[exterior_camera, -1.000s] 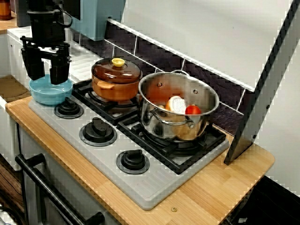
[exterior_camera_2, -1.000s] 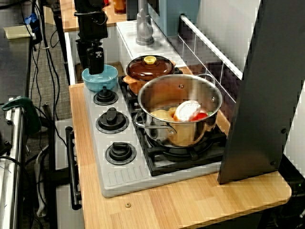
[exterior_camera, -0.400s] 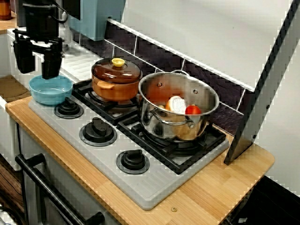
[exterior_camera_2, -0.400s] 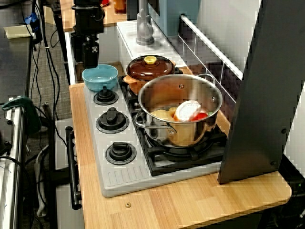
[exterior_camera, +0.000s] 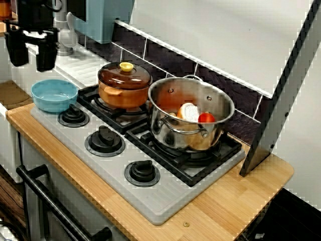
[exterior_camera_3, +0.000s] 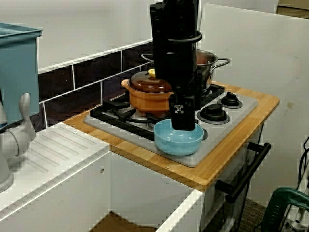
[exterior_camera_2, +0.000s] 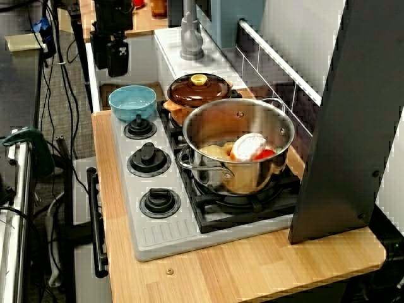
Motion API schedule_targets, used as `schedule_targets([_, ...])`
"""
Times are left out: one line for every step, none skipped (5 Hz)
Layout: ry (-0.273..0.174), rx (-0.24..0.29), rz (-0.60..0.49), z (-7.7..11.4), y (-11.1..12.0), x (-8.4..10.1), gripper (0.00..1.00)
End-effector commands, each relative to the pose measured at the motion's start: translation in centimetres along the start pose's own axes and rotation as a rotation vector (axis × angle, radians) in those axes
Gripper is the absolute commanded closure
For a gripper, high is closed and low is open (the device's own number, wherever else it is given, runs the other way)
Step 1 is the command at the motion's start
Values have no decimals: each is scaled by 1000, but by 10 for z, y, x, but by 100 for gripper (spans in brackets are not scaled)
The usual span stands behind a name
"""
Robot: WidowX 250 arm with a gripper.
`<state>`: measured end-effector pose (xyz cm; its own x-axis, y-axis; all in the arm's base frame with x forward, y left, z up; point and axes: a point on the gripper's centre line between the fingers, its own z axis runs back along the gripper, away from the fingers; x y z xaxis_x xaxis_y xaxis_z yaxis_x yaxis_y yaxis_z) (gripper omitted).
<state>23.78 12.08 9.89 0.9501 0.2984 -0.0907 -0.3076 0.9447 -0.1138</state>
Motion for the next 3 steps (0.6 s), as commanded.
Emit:
schedule_targets([-62, -18, 74, -2, 12, 14, 0])
schedule_targets([-83, -32, 101, -9, 8, 16, 0])
schedule_targets([-106, -44, 125, -13, 3, 16, 0])
